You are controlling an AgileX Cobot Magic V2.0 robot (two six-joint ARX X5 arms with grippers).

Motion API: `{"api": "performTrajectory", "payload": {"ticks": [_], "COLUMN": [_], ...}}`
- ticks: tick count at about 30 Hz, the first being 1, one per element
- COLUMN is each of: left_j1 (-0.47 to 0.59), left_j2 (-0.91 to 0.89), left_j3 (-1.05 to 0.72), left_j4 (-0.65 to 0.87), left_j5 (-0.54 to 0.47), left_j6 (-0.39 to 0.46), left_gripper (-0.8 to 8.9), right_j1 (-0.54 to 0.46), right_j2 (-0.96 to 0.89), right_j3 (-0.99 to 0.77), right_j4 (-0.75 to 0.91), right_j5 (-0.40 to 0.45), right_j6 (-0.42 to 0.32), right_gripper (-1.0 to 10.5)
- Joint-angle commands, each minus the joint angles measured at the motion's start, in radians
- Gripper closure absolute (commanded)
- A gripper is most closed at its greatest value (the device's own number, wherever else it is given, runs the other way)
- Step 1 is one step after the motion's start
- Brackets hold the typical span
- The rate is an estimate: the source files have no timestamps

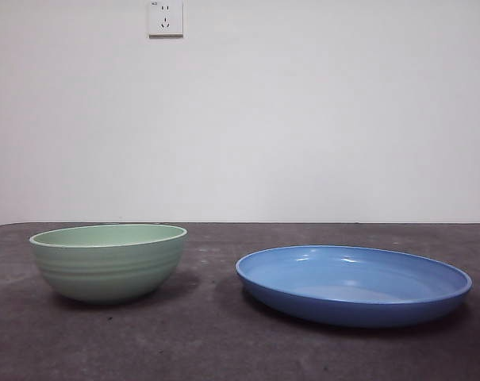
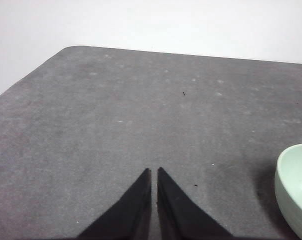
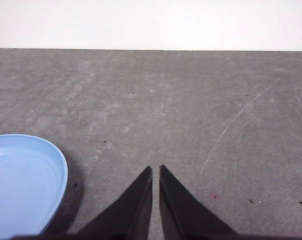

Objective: Place the green bowl on the blue plate

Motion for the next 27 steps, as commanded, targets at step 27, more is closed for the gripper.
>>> {"api": "performTrajectory", "payload": {"ticks": [27], "left_j1": [-0.134], "left_j2": [0.458], "left_j3": [0.586], "left_j4": [-0.238], "left_j5": [0.3], "left_j6": [-0.159], "left_gripper": [7.98], "right_j1": [0.084], "right_j2": [0.322], "right_j3": [0.539], "right_j4": [-0.319], "right_j5": [-0.252], "right_j6": [0.304], "right_gripper": [9.3]}}
